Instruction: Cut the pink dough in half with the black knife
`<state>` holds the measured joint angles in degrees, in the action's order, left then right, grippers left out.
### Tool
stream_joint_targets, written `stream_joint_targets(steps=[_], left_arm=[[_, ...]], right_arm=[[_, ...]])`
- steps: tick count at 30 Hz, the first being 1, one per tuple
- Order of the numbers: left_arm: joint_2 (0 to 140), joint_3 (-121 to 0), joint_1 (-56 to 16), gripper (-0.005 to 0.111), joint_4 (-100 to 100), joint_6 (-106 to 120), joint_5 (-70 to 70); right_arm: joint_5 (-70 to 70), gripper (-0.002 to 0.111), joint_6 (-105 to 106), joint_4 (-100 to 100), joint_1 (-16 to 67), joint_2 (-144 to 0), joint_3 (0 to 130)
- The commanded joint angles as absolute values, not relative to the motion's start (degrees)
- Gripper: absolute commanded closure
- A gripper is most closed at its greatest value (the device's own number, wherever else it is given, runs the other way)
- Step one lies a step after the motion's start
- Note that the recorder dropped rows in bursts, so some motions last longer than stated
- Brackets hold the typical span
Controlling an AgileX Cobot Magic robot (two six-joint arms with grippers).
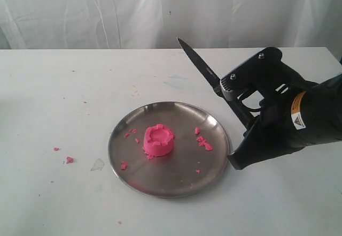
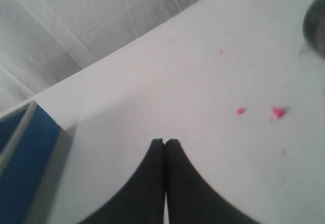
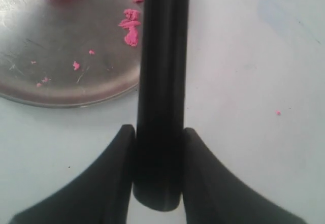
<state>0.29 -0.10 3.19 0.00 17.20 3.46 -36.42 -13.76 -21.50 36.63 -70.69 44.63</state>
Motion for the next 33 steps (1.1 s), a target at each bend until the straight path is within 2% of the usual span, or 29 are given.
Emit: stream_joint_targets(steps=[1, 9, 12, 14, 16, 17, 19, 21, 25, 27, 28, 30, 33], left_arm=[[0.00, 0.00, 3.24, 0.107, -26.42, -13.93, -11.72], [0.00, 0.00, 3.24, 0.107, -32.84, -42.20, -47.90], [0.00, -0.76, 3.24, 0.107, -33.48, -45.65, -49.69], [0.00, -6.62, 3.24, 0.107, -25.05, -46.88, -41.73], [2.44, -16.82, 3.24, 0.107, -8.63, -32.95, -28.38], [7.29, -22.36, 3.24, 0.107, 10.50, -23.08, -21.76], [18.24, -25.26, 3.24, 0.107, 31.97, -22.76, -21.05], [32.18, -25.00, 2.81, 0.107, 37.19, -26.85, -20.73], [56.02, -25.58, -7.10, 0.107, 37.90, -29.48, -12.18], [63.70, -31.84, -15.22, 0.107, 41.44, -31.42, -2.03], [66.92, -36.88, -21.04, 0.107, 41.44, -30.39, 7.68], [72.54, -43.42, -28.69, 0.107, 36.46, -21.79, 20.96], [78.82, -49.45, -33.25, 0.107, 21.12, -1.63, 29.40]], right_arm=[[-33.96, 0.108, -13.11, -20.81, 36.92, -70.35, 44.57], [-32.27, 0.108, -13.11, -17.12, 36.92, -70.45, 44.57], [-30.79, 0.108, -12.69, -13.22, 37.27, -70.45, 44.57], [-30.25, 0.108, -4.58, -10.44, 38.56, -70.45, 44.57], [-31.37, 0.108, 6.90, -2.62, 39.35, -71.40, 44.57], [-32.89, 0.108, 14.05, 3.14, 39.47, -72.91, 44.57], [-33.47, 0.108, 16.18, 5.22, 39.47, -75.97, 44.88], [-33.26, 0.108, 16.18, 2.29, 39.36, -79.08, 45.27], [-41.86, 0.108, 12.16, -5.42, 39.36, -81.34, 45.77], [-50.71, 0.108, 8.23, -11.09, 39.36, -81.12, 47.28], [-52.64, 0.108, 4.77, -15.90, 39.36, -81.12, 48.13], [-51.18, 0.108, 1.53, -17.94, 39.36, -81.10, 49.20], [-48.75, 0.108, 3.73, -18.03, 39.36, -81.48, 49.71]])
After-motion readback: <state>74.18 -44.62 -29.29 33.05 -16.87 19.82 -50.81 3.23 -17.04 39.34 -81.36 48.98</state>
